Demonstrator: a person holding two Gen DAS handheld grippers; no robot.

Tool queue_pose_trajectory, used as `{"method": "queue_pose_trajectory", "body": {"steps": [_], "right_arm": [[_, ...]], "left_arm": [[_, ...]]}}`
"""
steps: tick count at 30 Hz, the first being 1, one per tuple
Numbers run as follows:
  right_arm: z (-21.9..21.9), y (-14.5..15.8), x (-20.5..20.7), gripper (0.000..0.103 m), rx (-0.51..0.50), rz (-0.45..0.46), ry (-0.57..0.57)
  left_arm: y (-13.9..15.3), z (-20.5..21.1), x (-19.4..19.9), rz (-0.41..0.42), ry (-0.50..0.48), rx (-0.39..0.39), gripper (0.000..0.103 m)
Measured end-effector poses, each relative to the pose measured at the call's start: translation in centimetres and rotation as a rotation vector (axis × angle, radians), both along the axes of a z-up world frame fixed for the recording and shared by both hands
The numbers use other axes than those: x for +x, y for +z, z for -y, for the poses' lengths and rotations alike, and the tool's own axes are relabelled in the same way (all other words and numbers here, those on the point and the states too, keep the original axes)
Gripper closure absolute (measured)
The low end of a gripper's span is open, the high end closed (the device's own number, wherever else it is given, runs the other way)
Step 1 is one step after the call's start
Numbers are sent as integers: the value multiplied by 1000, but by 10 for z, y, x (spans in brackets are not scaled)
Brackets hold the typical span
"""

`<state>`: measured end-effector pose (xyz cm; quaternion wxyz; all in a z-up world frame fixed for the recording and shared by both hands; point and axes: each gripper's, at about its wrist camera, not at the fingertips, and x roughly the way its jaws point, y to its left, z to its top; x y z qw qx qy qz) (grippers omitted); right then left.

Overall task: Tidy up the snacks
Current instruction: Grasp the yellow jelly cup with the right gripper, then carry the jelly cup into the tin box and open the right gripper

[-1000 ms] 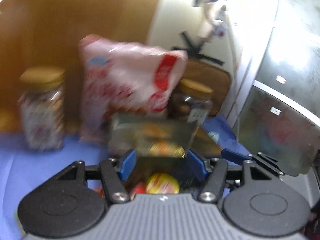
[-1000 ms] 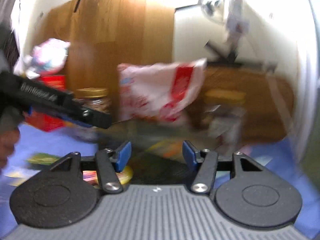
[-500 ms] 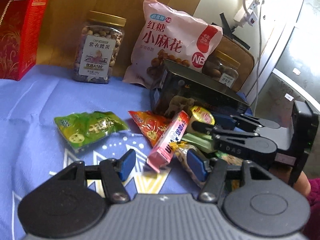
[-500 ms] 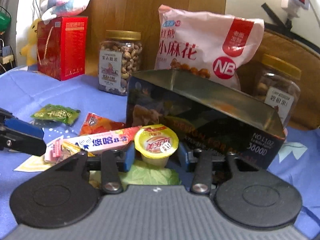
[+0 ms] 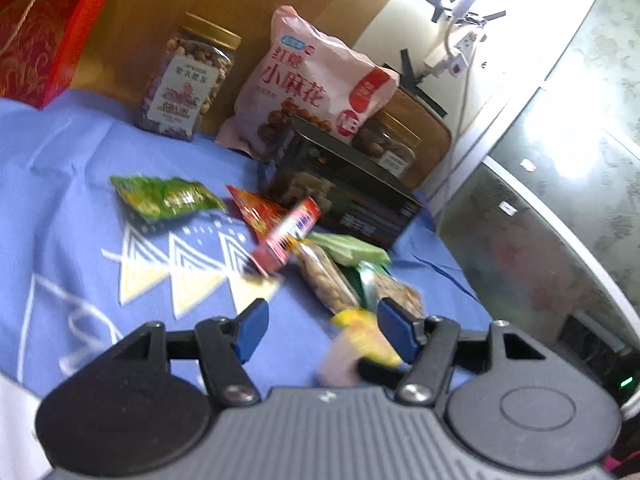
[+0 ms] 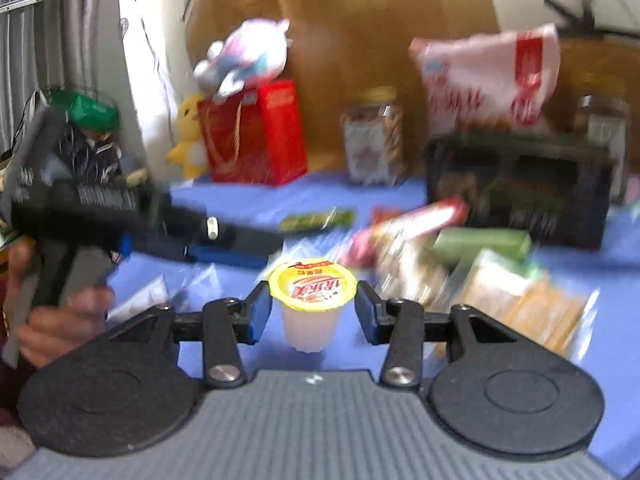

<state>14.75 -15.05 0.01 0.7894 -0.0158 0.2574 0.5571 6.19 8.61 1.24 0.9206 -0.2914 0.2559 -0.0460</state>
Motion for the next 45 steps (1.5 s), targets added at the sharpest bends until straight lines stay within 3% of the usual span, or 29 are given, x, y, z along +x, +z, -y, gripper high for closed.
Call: {"method": "queue_pose_trajectory", "body": {"steps": [2, 4, 7, 9, 11, 14, 26, 31, 33, 45], "right_arm": [[-4, -11, -8, 55, -37, -10, 10], [-8, -9, -17, 51, -51, 43, 16], [-12, -11, -20, 47, -76, 63, 34], [-14, -11, -18, 47, -91, 58, 16], [-16, -12, -18, 48, -107, 58, 1], [-16, -14, -21, 48, -125, 74, 0], [-12, -14, -22, 49, -117, 80, -22], [-10, -14, -21, 57, -102, 70, -15], [-11, -14, -22, 66, -101, 72, -5], [-13, -14, -25, 67, -103, 86, -10]], "left_arm": [[-1, 8, -3, -10, -12, 5, 42], [-4, 16, -2, -28, -22, 11, 45], [-15, 25, 4, -63, -37, 14, 62], [-24, 27, 4, -41, -62, -24, 64], [-27, 35, -3, 17, -59, 32, 64], [-26, 39, -7, 37, -57, 63, 65], [-27, 29, -10, 36, -22, 12, 61], [-28, 28, -10, 35, -21, 6, 60], [-28, 28, -9, 32, -24, -3, 60], [-30, 25, -5, 30, -39, -32, 62]]}}
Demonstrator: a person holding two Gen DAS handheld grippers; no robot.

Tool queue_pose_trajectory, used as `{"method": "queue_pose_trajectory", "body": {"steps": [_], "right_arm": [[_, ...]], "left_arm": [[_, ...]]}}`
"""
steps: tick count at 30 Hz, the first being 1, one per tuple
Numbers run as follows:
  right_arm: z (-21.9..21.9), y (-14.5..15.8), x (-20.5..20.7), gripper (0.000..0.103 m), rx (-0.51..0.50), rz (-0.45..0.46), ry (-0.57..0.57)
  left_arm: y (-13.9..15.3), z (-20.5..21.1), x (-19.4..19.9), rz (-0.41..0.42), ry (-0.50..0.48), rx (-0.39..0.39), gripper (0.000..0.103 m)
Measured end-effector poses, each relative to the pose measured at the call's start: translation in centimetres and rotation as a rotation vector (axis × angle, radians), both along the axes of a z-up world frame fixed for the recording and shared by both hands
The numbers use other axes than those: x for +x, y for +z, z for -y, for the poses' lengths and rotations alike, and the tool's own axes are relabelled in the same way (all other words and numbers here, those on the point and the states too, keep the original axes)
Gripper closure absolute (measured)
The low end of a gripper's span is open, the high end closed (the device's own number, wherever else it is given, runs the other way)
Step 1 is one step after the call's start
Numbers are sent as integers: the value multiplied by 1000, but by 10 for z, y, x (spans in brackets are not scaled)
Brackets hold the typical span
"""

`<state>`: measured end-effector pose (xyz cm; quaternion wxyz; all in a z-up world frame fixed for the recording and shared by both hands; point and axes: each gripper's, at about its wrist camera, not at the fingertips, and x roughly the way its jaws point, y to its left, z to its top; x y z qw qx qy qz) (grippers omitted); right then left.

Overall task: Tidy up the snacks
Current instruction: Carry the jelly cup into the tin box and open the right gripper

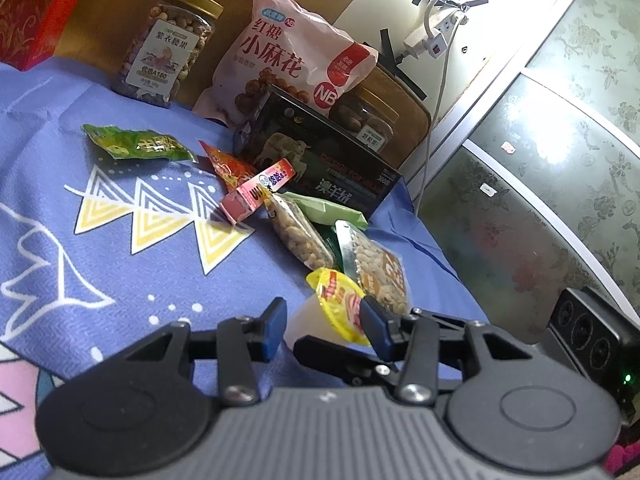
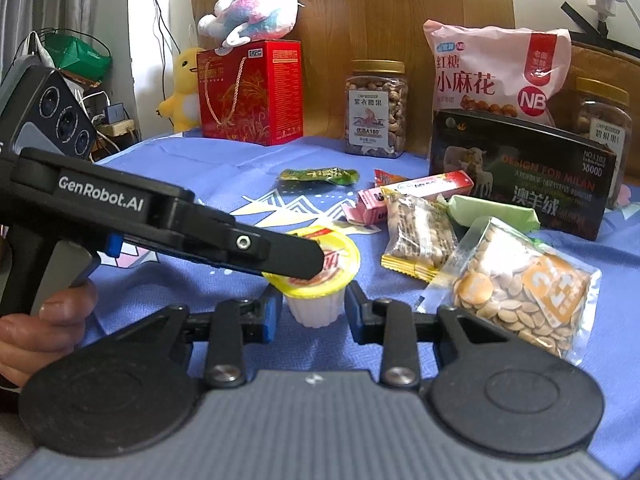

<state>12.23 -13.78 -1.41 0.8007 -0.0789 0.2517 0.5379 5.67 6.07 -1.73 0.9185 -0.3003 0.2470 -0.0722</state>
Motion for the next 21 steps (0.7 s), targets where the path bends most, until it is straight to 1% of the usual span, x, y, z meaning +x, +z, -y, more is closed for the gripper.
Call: {"method": "queue_pose_trajectory", "body": {"steps": [4, 10, 15, 19, 21], "right_arm": [[1, 0, 1, 67, 5, -5, -3], [1, 0, -2, 67, 0, 17, -4], [3, 0, -2, 67, 16, 13, 0], [9, 2, -5, 67, 58, 18, 1], [15, 5, -1, 67, 86, 13, -3]], "left_arm": [[-1, 0, 1, 4, -8, -8, 64], [0, 2, -1, 10, -10, 0, 64], [1, 3, -3, 11, -19, -1, 64], [12, 11, -4, 21, -20, 40, 64], [23, 15, 6, 9, -39, 60, 64]]}}
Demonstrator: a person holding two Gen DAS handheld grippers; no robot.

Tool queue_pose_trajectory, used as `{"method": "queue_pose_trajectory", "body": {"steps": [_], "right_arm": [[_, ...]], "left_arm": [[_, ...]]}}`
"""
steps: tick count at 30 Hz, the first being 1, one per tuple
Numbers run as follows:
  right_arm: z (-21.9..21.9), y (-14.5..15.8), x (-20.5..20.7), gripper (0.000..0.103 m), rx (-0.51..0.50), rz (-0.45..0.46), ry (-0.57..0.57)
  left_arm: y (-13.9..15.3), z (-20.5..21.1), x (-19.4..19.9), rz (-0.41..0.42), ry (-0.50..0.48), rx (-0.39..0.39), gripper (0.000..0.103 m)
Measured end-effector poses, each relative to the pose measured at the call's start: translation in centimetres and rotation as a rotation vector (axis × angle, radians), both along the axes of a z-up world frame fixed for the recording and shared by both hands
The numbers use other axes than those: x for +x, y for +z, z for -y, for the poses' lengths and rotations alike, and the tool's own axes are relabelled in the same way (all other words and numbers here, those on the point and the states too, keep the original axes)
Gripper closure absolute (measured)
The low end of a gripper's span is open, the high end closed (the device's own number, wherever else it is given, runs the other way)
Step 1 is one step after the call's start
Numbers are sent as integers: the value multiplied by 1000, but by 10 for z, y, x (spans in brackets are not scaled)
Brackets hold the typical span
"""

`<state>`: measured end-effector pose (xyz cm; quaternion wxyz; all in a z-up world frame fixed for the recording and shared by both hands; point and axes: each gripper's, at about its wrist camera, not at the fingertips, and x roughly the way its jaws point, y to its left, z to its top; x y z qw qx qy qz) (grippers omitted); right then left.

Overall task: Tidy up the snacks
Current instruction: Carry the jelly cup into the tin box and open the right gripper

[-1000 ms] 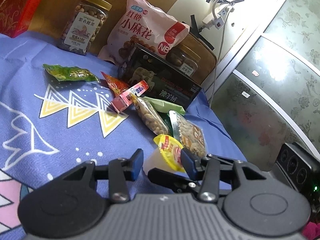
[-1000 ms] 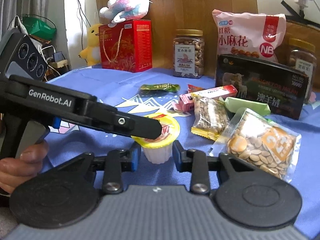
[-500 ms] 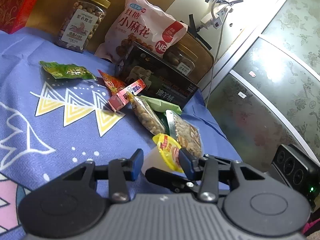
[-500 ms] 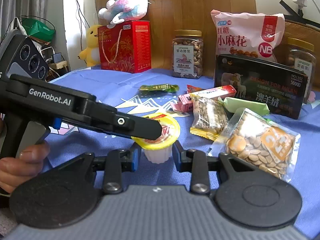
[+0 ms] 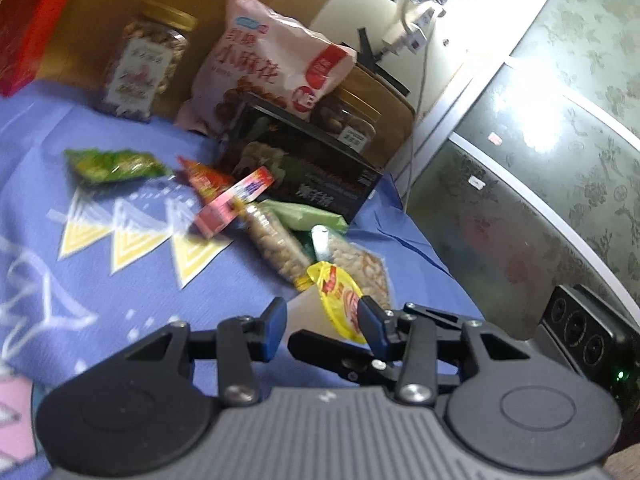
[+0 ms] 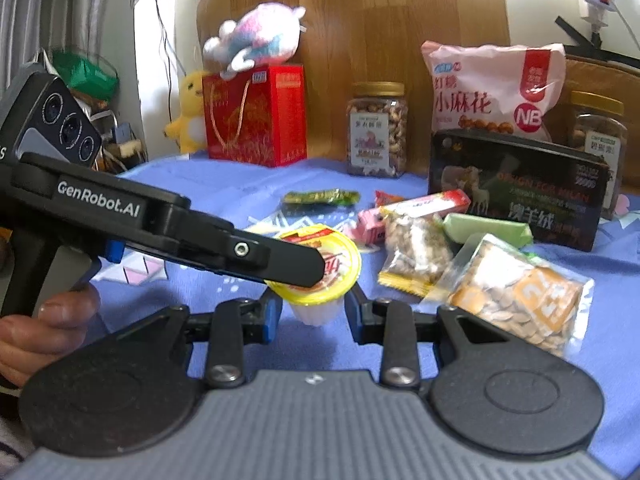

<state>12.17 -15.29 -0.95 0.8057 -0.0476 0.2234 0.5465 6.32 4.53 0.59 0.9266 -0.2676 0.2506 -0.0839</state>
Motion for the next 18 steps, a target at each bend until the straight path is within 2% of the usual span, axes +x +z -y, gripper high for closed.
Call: {"method": "queue_pose_trajectory", "body": {"steps": [3, 7, 10, 14, 18], "right_arm": [[9, 15, 21, 67, 29, 17, -24], [13, 42, 62, 67, 42, 133, -94], [12, 55, 102, 67, 53, 214, -181], [5, 52, 159, 67, 58, 231, -289], [-9, 36, 201, 66, 30, 162, -329]], "left_arm": [[23, 0, 31, -1, -41, -16, 64], [62, 5, 97, 26, -94, 3, 63], [81, 12, 149, 62, -109, 32, 61], [85, 20, 217, 68, -92, 77, 59], [66, 19, 258, 10, -55, 100, 56]]}}
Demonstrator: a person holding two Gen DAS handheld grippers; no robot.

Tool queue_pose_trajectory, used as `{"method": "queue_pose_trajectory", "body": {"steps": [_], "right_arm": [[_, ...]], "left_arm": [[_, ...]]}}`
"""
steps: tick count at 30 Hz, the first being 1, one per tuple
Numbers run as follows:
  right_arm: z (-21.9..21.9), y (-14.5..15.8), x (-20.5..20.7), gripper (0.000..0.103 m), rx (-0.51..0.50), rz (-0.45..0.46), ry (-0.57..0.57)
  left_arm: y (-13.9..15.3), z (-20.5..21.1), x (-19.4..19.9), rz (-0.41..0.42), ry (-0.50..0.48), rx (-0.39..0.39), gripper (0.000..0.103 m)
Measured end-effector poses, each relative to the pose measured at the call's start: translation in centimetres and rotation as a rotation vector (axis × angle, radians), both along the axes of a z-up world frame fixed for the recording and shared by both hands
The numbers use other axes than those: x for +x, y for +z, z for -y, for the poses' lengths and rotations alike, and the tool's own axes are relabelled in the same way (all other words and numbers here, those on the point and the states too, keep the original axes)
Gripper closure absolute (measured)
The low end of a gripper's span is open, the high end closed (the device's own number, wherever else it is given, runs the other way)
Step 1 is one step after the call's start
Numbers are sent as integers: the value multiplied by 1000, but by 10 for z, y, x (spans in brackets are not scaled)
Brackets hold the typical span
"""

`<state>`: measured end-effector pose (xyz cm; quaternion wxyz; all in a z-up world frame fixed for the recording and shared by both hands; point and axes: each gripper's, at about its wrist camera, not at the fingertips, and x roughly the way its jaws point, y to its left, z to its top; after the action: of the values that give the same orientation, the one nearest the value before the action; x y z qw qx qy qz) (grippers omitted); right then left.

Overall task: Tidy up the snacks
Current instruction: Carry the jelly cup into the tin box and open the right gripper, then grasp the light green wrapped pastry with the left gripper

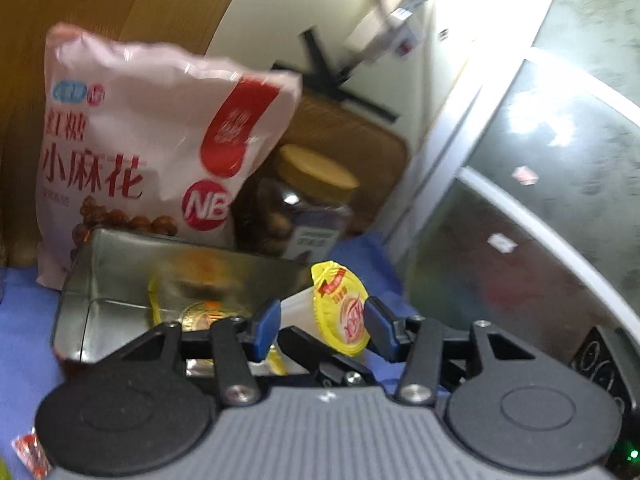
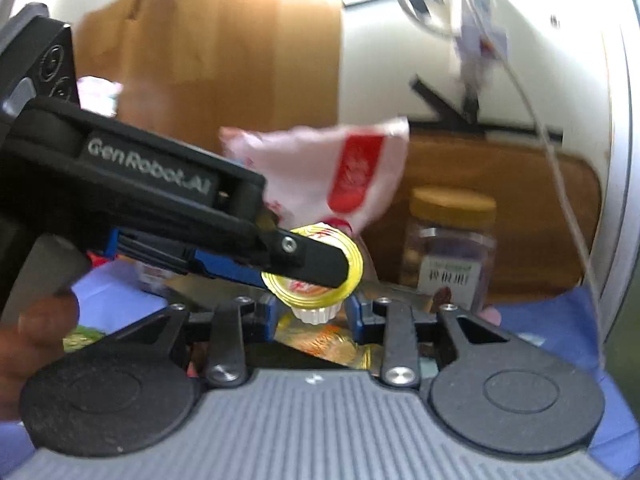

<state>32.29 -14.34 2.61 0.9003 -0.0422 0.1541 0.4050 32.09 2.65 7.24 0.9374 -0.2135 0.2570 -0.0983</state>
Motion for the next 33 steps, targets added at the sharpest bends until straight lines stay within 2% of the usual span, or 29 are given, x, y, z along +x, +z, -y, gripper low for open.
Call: {"method": "queue_pose_trajectory", "body": {"steps": [3, 5, 6, 7, 10, 13, 16, 18, 20, 23, 25, 27, 29, 33], "right_arm": [[-11, -16, 12, 64, -34, -38, -2], [-12, -21, 12, 62, -26, -45, 4], [-11, -22, 12, 56, -21, -47, 3], [-10, -22, 11, 55, -16, -53, -4], [-3, -18, 11, 55, 4, -67, -7], [18, -12, -3, 54, 54, -89, -2], [42, -13, -25, 51, 122, -136, 23], [45, -15, -34, 51, 132, -137, 36], [32, -14, -34, 51, 73, -91, 20], [17, -11, -23, 52, 49, -72, 14], [19, -3, -22, 51, 63, -74, 12], [25, 2, -25, 51, 97, -99, 62], [27, 0, -29, 51, 90, -147, 103], [29, -21, -33, 50, 72, -297, 176]], "left_arm": [[-16, -6, 12, -50, 18, -8, 54], [-23, -10, 13, -66, 34, -11, 48], [-24, -13, 12, -68, 43, -9, 40], [-23, -14, 9, -64, 53, 0, 37], [-15, -26, -6, -40, 55, -35, 36], [-7, -41, -42, 10, 62, -76, 36], [-16, -53, -82, 23, 66, -118, 36], [-26, -57, -97, 5, 77, -133, 36], [-39, -59, -102, -35, 93, -171, 36], [-47, -59, -107, -59, 94, -217, 36], [-48, -57, -113, -73, 78, -208, 36], [-49, -53, -115, -93, 62, -190, 36], [-52, -52, -115, -114, 47, -192, 36], [-64, -50, -103, -170, 24, -206, 36]]}}
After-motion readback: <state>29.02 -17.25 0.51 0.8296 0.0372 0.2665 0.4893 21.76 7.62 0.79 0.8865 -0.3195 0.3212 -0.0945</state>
